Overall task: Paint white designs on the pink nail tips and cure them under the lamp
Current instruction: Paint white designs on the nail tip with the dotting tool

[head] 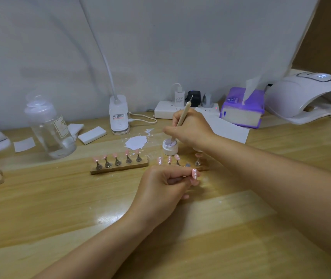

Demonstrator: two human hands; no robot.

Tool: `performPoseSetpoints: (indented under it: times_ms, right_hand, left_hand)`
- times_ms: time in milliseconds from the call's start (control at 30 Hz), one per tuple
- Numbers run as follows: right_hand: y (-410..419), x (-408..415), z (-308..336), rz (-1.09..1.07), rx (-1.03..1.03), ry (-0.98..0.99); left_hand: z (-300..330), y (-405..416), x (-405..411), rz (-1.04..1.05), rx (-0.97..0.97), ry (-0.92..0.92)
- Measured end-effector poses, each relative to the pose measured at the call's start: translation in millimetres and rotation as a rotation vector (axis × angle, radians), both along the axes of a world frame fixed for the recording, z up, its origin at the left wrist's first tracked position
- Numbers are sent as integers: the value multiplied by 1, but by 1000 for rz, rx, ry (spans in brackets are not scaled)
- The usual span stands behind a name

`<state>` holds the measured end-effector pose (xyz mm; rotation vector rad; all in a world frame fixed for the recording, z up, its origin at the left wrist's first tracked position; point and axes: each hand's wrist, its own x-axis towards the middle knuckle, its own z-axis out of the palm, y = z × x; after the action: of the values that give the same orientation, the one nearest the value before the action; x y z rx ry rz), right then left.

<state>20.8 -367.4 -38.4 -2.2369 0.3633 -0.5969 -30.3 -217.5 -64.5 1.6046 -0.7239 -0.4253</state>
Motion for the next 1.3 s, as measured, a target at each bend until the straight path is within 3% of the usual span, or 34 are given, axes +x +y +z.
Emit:
performPoseSetpoints:
  times_ms: [100,233,467,733,900,1300]
  right_hand:
    - [2,-7,7,-26,84,-133]
    - [10,-35,14,-3,349,-347]
    - [22,-95,-1,49,636,-451]
    - [22,-103,-21,0,552,-451]
    - [25,-104,-23,118,561,-464]
    - [27,-106,-22,154,546,-376]
  left_hand:
    - [0,1,0,-2,6,5]
    - [0,1,0,-3,-1,7]
    - [1,1,0,-7,1,-18]
    - [1,1,1,-19,14,-38]
    - [1,0,1,-44,32,-65]
    - [0,0,2,-61,44,-98]
